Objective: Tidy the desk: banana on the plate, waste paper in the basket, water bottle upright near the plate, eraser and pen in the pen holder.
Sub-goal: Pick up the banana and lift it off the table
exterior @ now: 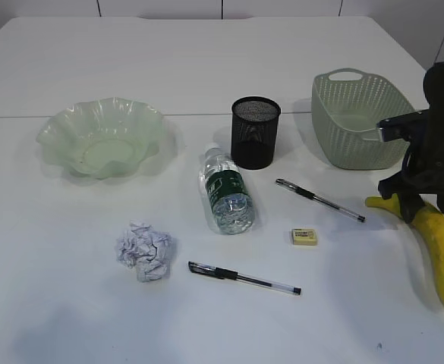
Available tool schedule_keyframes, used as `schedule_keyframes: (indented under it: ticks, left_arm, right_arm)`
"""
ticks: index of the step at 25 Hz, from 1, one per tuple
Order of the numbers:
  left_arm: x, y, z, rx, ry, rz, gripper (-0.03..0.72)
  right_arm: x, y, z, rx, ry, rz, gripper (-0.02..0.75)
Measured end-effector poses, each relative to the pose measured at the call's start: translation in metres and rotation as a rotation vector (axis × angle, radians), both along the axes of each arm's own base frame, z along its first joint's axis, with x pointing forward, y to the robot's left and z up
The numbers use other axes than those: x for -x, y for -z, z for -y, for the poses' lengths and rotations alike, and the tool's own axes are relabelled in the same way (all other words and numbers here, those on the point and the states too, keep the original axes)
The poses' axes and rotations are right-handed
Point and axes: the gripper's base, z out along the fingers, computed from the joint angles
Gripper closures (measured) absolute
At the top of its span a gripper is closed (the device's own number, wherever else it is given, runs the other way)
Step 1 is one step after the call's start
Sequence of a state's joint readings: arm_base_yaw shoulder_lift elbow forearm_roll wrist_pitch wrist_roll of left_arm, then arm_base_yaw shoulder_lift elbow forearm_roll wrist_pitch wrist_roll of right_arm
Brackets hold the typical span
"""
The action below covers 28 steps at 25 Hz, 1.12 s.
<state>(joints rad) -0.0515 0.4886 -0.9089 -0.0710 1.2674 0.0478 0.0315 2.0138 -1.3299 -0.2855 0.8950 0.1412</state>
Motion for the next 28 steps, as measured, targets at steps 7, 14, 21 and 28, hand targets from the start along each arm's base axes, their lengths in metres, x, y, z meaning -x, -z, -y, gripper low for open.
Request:
schedule_keyframes:
  ticks: [7, 14, 21, 28]
  left_arm:
    - [0.000, 0.000, 0.000, 0.005, -0.002, -0.001, 0.223]
    - [0.000, 0.000, 0.000, 0.005, -0.001, -0.001, 0.223]
    - [0.000, 0.000, 0.001, 0.015, 0.004, -0.001, 0.223]
    - [0.000, 0.000, 0.003, 0.033, 0.014, -0.002, 0.223]
  right_arm:
    - [-0.003, 0.001, 0.001, 0.019, -0.023, 0.017, 0.286]
    - [-0.004, 0.001, 0.001, 0.020, -0.031, 0.037, 0.286]
    - [-0.006, 0.014, 0.001, 0.020, -0.032, 0.004, 0.286]
    - [-0.006, 0.019, 0.002, 0.024, -0.037, -0.003, 0.287]
